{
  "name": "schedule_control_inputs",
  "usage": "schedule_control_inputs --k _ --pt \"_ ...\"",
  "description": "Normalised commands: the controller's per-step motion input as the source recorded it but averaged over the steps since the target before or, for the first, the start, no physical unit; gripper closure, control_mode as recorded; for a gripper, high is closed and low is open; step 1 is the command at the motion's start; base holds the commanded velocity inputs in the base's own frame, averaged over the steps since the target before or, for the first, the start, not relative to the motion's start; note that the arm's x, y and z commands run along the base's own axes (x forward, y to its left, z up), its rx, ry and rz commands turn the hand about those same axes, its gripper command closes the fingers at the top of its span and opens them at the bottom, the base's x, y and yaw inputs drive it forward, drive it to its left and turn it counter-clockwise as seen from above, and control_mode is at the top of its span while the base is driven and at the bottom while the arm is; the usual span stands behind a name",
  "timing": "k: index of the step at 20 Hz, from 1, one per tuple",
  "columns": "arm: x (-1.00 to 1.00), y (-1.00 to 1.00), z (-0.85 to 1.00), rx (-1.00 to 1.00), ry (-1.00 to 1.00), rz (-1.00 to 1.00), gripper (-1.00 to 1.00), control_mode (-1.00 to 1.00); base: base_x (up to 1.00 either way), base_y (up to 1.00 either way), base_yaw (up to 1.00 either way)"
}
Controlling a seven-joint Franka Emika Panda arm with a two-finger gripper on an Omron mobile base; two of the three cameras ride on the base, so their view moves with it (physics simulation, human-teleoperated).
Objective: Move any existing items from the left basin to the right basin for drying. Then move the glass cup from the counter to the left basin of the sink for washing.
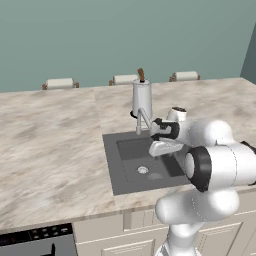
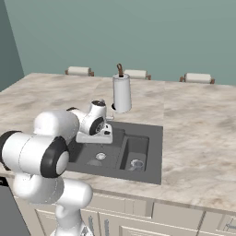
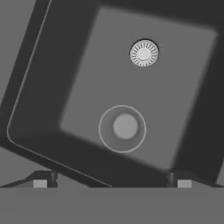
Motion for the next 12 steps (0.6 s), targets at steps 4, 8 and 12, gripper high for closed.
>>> schedule_control_inputs --k 4,8,12 --pt "-0.10 -0.03 0.55 0.00 0.00 0.00 -1.00 -1.00 0.00 0.00 0.00" --pt "-0.25 -0.04 0.57 0.00 0.00 0.00 -1.00 -1.00 0.00 0.00 0.00" --pt "-0.27 -0.01 0.60 0.00 0.00 0.00 -1.00 -1.00 0.00 0.00 0.00"
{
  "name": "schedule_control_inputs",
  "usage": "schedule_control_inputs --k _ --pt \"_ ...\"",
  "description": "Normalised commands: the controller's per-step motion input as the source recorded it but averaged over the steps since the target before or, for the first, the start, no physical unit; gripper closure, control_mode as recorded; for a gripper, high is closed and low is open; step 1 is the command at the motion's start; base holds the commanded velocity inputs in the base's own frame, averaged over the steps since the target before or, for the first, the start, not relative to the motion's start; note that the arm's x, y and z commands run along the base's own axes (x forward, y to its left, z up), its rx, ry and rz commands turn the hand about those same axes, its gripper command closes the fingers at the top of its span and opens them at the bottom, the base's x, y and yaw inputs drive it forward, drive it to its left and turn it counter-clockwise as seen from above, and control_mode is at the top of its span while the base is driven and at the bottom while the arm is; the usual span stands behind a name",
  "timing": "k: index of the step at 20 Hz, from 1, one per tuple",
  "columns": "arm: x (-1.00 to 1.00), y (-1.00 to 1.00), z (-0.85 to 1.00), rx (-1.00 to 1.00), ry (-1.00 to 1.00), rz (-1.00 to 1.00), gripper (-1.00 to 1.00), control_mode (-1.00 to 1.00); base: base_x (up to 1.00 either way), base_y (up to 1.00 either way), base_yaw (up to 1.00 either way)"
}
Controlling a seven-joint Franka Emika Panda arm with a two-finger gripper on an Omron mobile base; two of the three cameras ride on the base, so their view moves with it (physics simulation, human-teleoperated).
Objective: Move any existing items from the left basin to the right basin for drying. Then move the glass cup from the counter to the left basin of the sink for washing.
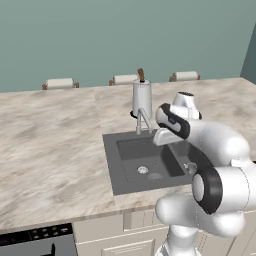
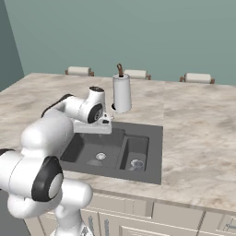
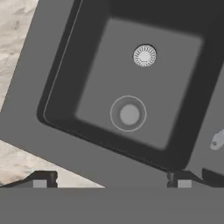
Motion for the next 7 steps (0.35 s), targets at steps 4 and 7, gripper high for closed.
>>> schedule_control_inputs --k 4,7 --pt "-0.33 0.00 0.59 0.00 0.00 0.00 -1.00 -1.00 0.00 0.00 0.00" --pt "-0.38 0.00 0.46 0.00 0.00 0.00 -1.00 -1.00 0.00 0.00 0.00"
